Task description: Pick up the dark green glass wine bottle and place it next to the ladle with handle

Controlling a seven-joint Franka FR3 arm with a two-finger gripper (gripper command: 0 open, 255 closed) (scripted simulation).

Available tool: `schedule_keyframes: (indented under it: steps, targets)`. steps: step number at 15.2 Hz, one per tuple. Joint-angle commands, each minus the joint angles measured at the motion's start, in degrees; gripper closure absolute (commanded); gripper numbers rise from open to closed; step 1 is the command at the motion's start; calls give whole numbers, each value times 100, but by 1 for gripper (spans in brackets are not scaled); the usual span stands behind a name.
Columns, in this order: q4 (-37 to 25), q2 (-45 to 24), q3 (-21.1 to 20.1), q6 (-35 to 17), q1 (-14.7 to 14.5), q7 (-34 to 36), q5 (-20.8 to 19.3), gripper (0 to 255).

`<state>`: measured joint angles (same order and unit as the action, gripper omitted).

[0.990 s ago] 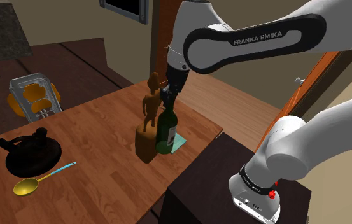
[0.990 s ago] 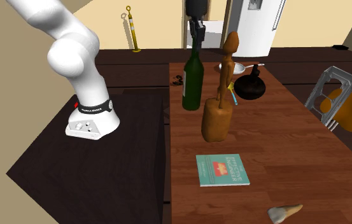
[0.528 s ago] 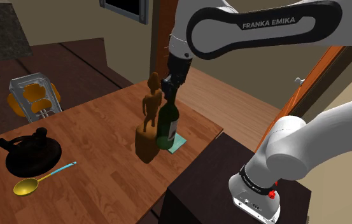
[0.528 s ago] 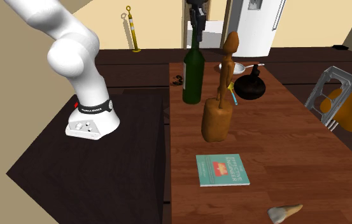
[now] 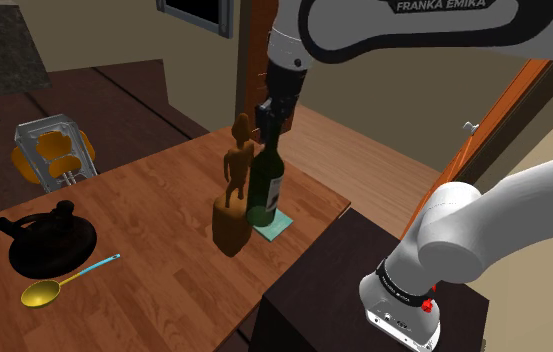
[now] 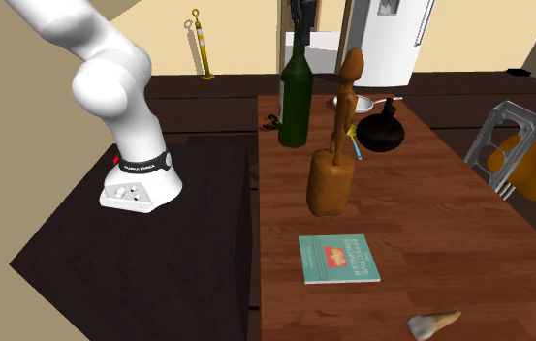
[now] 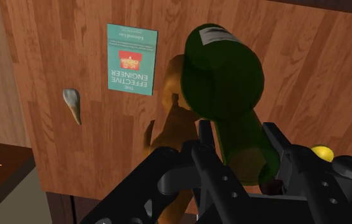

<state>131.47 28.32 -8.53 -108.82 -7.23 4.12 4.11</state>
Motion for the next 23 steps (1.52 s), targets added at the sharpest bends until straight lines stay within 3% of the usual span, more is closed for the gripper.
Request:
schedule_keyframes:
  steps: [1, 15, 23]
  targets:
    - [-170, 13, 11, 182, 4, 0, -7, 255]
    - [-1350, -118, 51, 1233, 31, 20, -52, 255]
    - [-1549, -1293, -489, 245, -91, 676, -120, 255]
